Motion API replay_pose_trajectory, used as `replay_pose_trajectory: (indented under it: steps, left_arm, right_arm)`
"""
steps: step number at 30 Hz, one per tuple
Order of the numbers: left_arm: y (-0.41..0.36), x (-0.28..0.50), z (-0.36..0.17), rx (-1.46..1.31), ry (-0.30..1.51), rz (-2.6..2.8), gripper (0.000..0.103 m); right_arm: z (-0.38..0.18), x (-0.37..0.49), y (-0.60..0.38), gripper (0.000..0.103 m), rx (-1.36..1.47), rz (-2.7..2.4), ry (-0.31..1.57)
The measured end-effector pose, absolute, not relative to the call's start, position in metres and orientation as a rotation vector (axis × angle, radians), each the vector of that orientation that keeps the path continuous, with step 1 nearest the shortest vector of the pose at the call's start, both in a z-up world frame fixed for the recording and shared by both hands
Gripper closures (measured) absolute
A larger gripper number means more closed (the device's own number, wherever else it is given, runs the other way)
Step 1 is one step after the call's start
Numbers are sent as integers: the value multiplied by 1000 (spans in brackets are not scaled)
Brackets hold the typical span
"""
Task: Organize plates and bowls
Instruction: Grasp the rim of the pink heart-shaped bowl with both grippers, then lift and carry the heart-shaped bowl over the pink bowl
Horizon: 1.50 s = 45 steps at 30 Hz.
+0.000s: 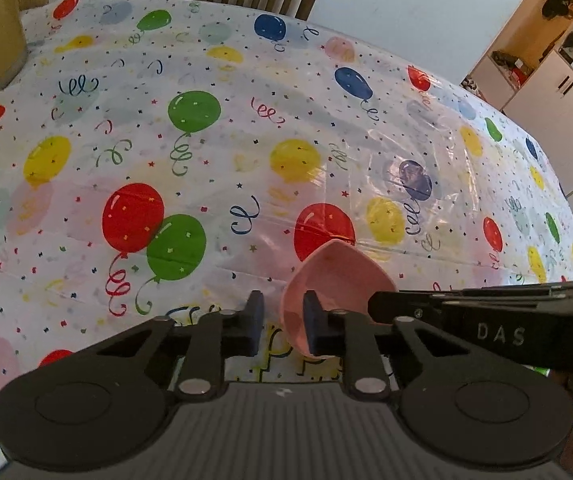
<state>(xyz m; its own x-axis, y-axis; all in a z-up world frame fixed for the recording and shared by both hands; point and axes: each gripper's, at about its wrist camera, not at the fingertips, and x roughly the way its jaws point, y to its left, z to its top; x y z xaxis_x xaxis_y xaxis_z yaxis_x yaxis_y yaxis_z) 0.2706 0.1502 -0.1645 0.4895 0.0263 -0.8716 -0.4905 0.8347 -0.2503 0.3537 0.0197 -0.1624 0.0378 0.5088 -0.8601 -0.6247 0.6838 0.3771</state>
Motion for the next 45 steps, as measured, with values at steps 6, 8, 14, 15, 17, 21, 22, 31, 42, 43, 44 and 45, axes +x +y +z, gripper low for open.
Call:
replay_pose_trajectory:
  steps: [6, 8, 14, 15, 17, 21, 22, 31, 42, 43, 44, 45]
  left_arm:
    - [146, 268, -163, -524, 1026, 315, 91]
    - [144, 267, -159, -519, 1025, 308, 91]
    - [131, 261, -140, -514, 1022, 280, 91]
    - [129, 260, -137, -514, 1021, 276, 91]
    - [123, 257, -129, -513, 1017, 259, 91]
    - [108, 250, -113, -491, 1013, 223, 91]
    - [105, 248, -109, -487, 1011, 215, 91]
    - [68, 220, -73, -435, 998, 130, 91]
    - [23, 182, -42, -357, 984, 14, 91]
    - [19, 179, -40, -348, 982, 1, 91]
    - [14, 176, -39, -340, 981, -9, 91]
    - [9, 173, -37, -330, 978, -23, 91]
  right_arm:
    - [-158, 349, 17, 100, -126, 857, 1246]
    - [-156, 347, 16, 101, -131, 849, 1244]
    - [-140, 336, 3, 101, -137, 829, 1228]
    - [-136, 334, 0, 101, -136, 826, 1224]
    - [-128, 330, -7, 101, -131, 818, 1217]
    - [-112, 318, -24, 101, -121, 796, 1203]
    - [-109, 316, -27, 101, -119, 791, 1199]
    - [-76, 280, -68, 101, -71, 728, 1163]
    - [-45, 225, -118, 101, -7, 637, 1105]
    - [-43, 219, -123, 101, 0, 627, 1099]
    - [-42, 215, -128, 101, 7, 616, 1094]
    - [-40, 210, -133, 101, 15, 604, 1089]
